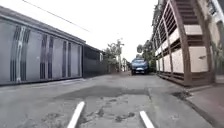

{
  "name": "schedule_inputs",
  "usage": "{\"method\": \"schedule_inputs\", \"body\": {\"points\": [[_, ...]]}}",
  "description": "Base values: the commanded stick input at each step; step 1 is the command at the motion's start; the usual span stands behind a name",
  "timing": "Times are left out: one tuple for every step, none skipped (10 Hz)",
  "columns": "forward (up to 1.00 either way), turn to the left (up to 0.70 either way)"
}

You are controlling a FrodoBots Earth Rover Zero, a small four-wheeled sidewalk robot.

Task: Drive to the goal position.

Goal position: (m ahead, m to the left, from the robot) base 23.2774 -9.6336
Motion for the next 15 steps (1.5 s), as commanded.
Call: {"method": "schedule_inputs", "body": {"points": [[0.7,0.0],[0.7,0.0],[0.7,0.0],[0.7,0.0],[0.7,0.0],[0.7,0.0],[0.7,0.0],[0.7,0.0],[0.7,0.0],[0.7,0.0],[0.7,0.0],[0.7,0.0],[0.7,0.0],[0.7,0.0],[0.7,0.0]]}}
